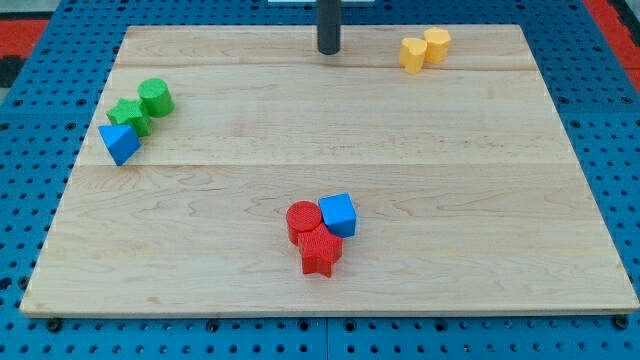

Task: Push the yellow hexagon towards the center

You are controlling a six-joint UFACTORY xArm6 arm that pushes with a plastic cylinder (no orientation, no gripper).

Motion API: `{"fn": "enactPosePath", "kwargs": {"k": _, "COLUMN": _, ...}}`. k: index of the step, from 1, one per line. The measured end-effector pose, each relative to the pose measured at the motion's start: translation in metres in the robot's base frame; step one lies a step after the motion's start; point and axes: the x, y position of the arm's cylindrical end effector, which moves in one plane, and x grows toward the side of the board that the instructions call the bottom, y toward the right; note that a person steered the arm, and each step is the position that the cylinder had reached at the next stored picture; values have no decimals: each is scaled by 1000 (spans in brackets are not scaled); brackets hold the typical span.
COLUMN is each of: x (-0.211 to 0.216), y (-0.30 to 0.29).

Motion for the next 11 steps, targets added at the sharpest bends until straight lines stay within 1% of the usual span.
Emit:
{"fn": "enactPosePath", "kwargs": {"k": 1, "x": -38, "y": 48}}
{"fn": "enactPosePath", "kwargs": {"k": 2, "x": -44, "y": 112}}
{"fn": "enactPosePath", "kwargs": {"k": 3, "x": -44, "y": 205}}
{"fn": "enactPosePath", "kwargs": {"k": 4, "x": -36, "y": 172}}
{"fn": "enactPosePath", "kwargs": {"k": 5, "x": 9, "y": 132}}
{"fn": "enactPosePath", "kwargs": {"k": 6, "x": 37, "y": 101}}
{"fn": "enactPosePath", "kwargs": {"k": 7, "x": 42, "y": 80}}
{"fn": "enactPosePath", "kwargs": {"k": 8, "x": 55, "y": 46}}
{"fn": "enactPosePath", "kwargs": {"k": 9, "x": 78, "y": -11}}
{"fn": "enactPosePath", "kwargs": {"k": 10, "x": 84, "y": -55}}
{"fn": "enactPosePath", "kwargs": {"k": 11, "x": 84, "y": -55}}
